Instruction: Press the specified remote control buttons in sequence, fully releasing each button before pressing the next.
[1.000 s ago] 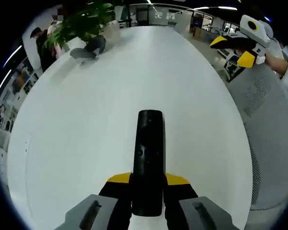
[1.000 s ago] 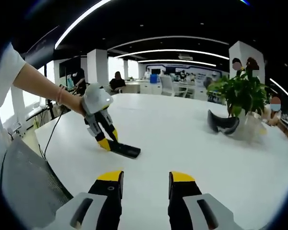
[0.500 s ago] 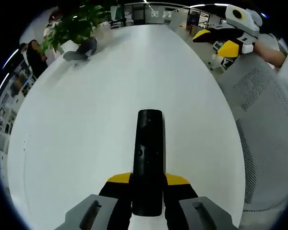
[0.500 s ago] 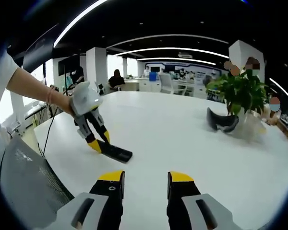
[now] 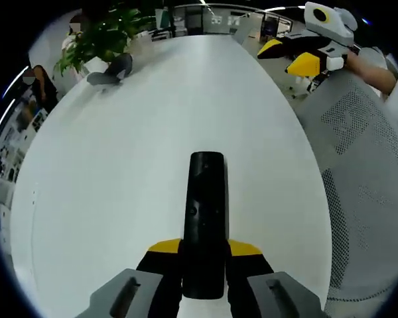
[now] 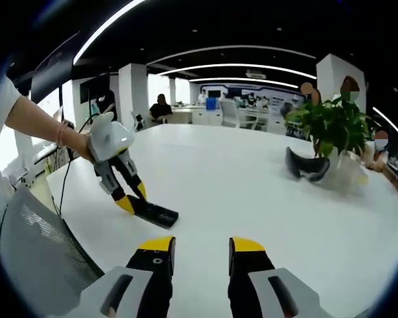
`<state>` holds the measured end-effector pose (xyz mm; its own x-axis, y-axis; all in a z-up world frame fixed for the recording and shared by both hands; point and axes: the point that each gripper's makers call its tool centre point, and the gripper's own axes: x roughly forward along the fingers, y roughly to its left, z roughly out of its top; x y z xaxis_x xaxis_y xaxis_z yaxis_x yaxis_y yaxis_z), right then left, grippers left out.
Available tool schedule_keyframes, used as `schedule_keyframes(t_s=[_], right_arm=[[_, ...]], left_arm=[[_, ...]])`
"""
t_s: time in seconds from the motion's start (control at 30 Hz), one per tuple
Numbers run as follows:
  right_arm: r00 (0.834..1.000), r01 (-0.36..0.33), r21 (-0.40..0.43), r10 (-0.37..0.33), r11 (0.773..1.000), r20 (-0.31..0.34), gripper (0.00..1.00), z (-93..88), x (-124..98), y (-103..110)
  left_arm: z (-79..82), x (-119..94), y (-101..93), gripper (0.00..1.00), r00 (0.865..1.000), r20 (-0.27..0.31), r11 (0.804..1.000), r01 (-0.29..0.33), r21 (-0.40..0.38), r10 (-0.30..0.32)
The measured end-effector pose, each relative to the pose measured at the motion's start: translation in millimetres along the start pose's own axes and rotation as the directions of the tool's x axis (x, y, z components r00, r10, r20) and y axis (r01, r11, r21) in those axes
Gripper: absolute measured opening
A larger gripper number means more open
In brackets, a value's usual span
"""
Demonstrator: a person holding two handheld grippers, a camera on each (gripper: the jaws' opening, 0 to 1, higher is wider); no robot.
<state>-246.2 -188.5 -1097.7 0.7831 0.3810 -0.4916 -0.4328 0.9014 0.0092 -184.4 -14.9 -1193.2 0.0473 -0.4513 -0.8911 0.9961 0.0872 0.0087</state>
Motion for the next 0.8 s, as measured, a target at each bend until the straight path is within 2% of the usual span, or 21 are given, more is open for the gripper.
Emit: schedule_keyframes(t_s=[0.4, 0.47, 0.67, 0.7, 0.77, 0.8], right_arm=[[1.0, 0.011, -0.015, -0.011, 1.0, -0.021, 0.29, -2.8, 1, -1], [1.0, -0.001, -0.004, 0.001, 1.0, -0.03, 0.3, -4.8, 2, 1], [0.998, -0.02, -0.035, 0.018, 0.999, -0.067, 0.29, -10.1, 5, 6], [0.997, -0.027, -0.027, 0.026, 0.999, -0.067, 0.29, -10.3, 5, 7], [0.998, -0.051, 0.057, 0.053, 0.997, -0.029, 0.29, -6.5, 4, 7], [0.998, -0.05, 0.072, 0.052, 0.996, -0.027, 0.29, -6.7, 4, 5]], left_arm=[[-1.5, -1, -20.4, 0.23, 1.0, 0.026, 1.0, -0.002, -0.001, 0.002], [-1.9, -2, -24.2, 0.23, 0.999, 0.032, 1.0, 0.001, 0.003, -0.001], [-2.6, -2, -33.2, 0.23, 0.999, 0.05, 1.0, -0.006, 0.0, 0.006], [-2.7, -2, -33.9, 0.23, 0.999, 0.053, 1.0, -0.008, 0.002, 0.008], [-3.8, -3, -38.2, 0.23, 0.998, 0.065, 1.0, -0.011, -0.002, 0.011], [-3.9, -4, -39.9, 0.23, 0.998, 0.069, 1.0, -0.011, 0.0, 0.011]])
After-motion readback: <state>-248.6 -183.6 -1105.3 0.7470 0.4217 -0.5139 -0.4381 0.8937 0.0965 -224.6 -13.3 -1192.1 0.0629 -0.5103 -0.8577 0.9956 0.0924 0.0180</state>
